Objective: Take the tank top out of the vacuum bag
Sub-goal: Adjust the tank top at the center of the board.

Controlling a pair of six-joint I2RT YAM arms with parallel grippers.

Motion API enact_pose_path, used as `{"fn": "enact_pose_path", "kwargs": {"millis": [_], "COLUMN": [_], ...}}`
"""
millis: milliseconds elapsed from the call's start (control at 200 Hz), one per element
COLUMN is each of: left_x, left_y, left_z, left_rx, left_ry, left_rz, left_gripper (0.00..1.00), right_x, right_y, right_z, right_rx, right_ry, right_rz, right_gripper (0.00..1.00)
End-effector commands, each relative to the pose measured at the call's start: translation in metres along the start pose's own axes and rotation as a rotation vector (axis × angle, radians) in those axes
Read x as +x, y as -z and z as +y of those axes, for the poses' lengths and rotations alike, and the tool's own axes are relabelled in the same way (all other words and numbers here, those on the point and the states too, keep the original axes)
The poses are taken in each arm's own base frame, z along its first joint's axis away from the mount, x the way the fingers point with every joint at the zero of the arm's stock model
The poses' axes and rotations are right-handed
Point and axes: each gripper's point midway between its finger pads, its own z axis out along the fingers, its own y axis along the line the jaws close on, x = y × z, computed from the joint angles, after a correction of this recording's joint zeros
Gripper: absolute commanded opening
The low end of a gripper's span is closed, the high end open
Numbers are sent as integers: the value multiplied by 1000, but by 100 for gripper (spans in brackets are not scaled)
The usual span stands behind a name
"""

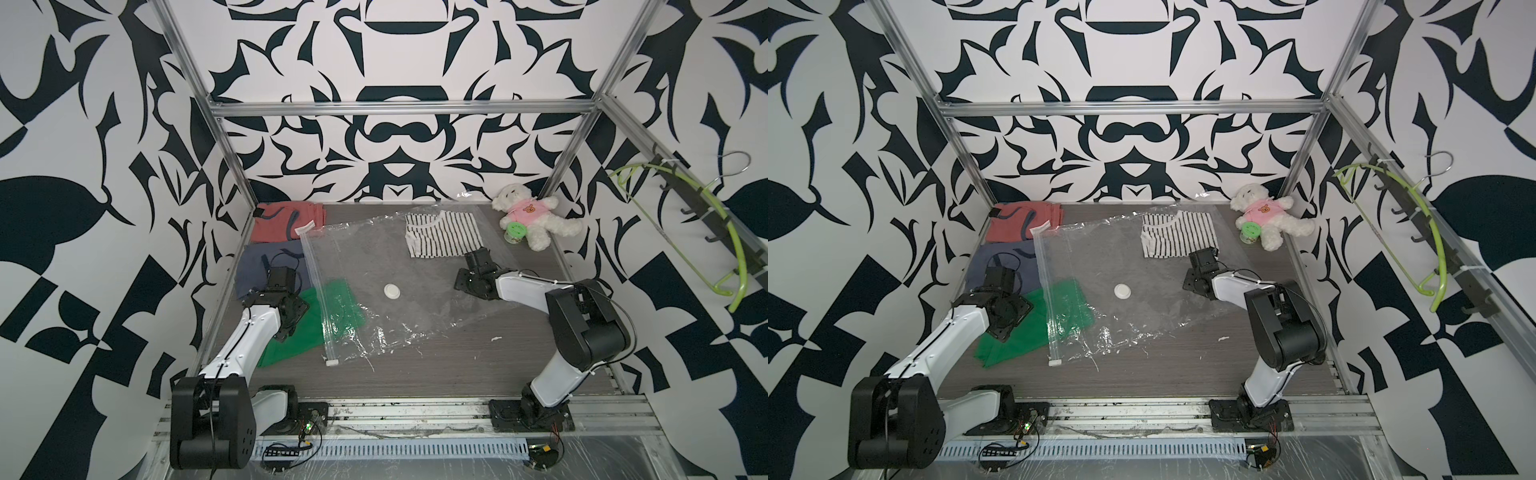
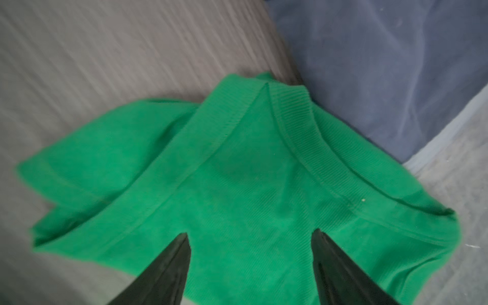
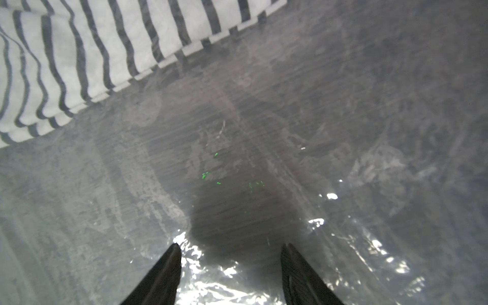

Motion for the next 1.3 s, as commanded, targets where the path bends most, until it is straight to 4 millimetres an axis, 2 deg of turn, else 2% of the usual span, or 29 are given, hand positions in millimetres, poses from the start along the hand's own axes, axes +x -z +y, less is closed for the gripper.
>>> {"fn": "enact_pose_path", "kwargs": {"millis": [0, 150, 220, 455, 810, 875, 895, 940, 1050, 1130, 1295], "left_x": [5, 1, -2, -9, -22, -33, -38, -44, -62, -72, -92], "left_y": [-16, -34, -39, -42, -36, -27, -25, -21, -14, -13, -5], "left_z": [1, 21, 27, 51, 83, 85, 93, 98, 101, 92, 86], "left_rx": [14, 10, -18, -65, -151, -139, -154, -156, -147, -122, -147], "left_ry": [46, 157, 153, 239, 305, 313, 349, 367, 365, 333, 267], "left_rz": [49, 95, 99, 129, 72, 26, 13, -10, -67, -74, -94], "left_gripper": [77, 77, 77, 77, 77, 77, 77, 77, 76, 75, 75], "right_x": [-14, -16, -17, -17, -20, -21, -21, -21, -22, -22, -23], "right_y": [10, 12, 13, 15, 20, 22, 22, 23, 25, 26, 28], "right_z": [5, 3, 2, 1, -5, -6, -6, -7, -8, -8, -8], "right_rx": [-2, 6, 9, 14, 39, 41, 41, 43, 44, 44, 38], "right_ry": [7, 8, 7, 0, -10, -13, -15, -14, -16, -19, -21], "right_rz": [-49, -54, -62, -70, -94, -100, -102, -105, -112, -114, -125], "right_gripper": [62, 63, 63, 63, 65, 65, 65, 65, 65, 66, 66]}}
